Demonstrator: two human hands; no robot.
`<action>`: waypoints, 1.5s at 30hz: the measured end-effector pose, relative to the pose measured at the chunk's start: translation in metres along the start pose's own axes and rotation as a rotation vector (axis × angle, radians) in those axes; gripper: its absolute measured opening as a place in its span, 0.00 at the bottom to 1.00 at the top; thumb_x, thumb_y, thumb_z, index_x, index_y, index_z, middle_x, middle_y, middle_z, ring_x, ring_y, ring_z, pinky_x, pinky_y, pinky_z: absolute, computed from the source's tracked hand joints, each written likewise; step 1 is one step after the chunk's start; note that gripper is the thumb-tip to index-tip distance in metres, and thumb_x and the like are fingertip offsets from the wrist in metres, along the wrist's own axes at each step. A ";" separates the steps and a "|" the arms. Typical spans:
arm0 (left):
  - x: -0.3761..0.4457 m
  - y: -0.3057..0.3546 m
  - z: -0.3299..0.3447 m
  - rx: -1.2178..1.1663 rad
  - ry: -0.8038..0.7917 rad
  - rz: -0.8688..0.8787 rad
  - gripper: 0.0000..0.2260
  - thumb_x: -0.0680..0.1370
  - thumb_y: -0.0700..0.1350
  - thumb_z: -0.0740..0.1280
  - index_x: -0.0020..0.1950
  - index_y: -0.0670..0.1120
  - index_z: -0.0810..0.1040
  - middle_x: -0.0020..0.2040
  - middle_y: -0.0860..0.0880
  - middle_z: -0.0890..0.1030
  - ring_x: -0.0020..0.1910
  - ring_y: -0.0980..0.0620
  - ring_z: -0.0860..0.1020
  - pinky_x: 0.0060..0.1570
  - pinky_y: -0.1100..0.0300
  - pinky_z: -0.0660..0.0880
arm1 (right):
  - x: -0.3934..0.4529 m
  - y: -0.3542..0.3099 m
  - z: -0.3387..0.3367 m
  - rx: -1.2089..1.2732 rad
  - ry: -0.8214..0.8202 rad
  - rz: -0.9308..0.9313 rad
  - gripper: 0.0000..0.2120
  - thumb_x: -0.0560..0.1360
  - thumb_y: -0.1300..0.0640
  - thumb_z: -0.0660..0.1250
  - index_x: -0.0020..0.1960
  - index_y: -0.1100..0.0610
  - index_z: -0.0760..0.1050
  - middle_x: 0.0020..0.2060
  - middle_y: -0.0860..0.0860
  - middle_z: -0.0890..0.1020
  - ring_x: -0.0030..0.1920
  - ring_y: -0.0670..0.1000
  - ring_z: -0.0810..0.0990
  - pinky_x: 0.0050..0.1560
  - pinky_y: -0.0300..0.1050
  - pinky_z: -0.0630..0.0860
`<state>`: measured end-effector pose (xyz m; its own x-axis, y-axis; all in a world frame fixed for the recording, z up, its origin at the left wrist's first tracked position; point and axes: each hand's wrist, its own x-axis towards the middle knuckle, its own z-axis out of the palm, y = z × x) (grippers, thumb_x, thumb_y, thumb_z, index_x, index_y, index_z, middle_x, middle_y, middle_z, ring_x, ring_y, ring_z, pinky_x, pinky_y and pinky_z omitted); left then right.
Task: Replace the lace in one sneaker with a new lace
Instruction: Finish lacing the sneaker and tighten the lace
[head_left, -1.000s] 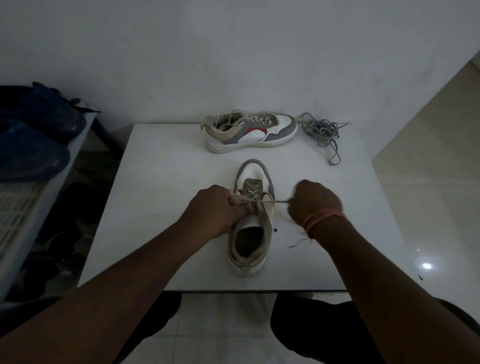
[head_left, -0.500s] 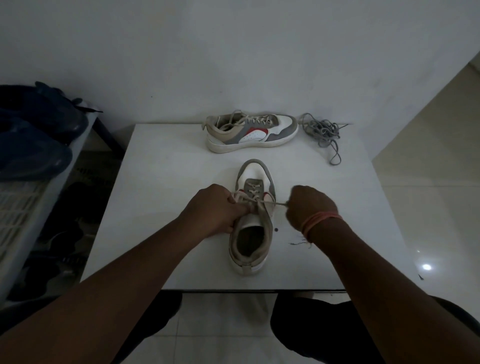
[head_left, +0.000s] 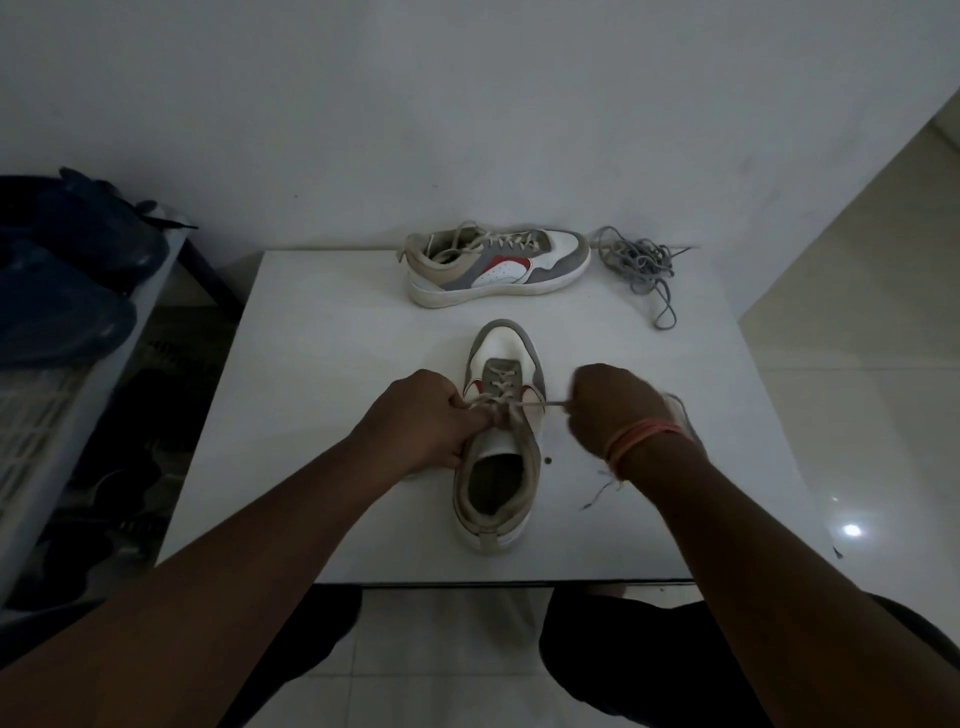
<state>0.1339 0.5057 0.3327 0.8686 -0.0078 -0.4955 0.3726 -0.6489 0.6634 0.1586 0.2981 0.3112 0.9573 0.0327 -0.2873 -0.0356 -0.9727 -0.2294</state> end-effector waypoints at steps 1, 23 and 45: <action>0.000 0.000 0.000 -0.007 0.002 -0.001 0.19 0.74 0.55 0.75 0.44 0.39 0.81 0.36 0.44 0.86 0.34 0.48 0.86 0.47 0.48 0.84 | -0.001 0.010 -0.004 -0.041 0.020 0.113 0.08 0.77 0.58 0.63 0.54 0.56 0.78 0.53 0.56 0.82 0.55 0.59 0.81 0.55 0.50 0.75; -0.002 0.004 -0.005 -0.117 0.015 -0.033 0.17 0.76 0.55 0.74 0.49 0.42 0.78 0.41 0.44 0.84 0.38 0.46 0.85 0.40 0.52 0.84 | 0.005 0.002 0.005 0.166 -0.111 -0.219 0.08 0.78 0.49 0.68 0.52 0.52 0.75 0.50 0.52 0.78 0.47 0.52 0.77 0.46 0.44 0.73; 0.009 -0.022 -0.004 0.599 0.193 0.210 0.05 0.79 0.44 0.65 0.48 0.43 0.71 0.47 0.42 0.80 0.48 0.40 0.79 0.46 0.52 0.75 | -0.004 -0.002 -0.010 0.053 -0.168 -0.324 0.08 0.81 0.53 0.58 0.49 0.55 0.73 0.47 0.53 0.77 0.47 0.55 0.78 0.53 0.53 0.75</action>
<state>0.1346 0.5231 0.3160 0.9667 -0.0796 -0.2432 -0.0084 -0.9597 0.2809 0.1580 0.2979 0.3225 0.8609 0.3786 -0.3398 0.2423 -0.8925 -0.3804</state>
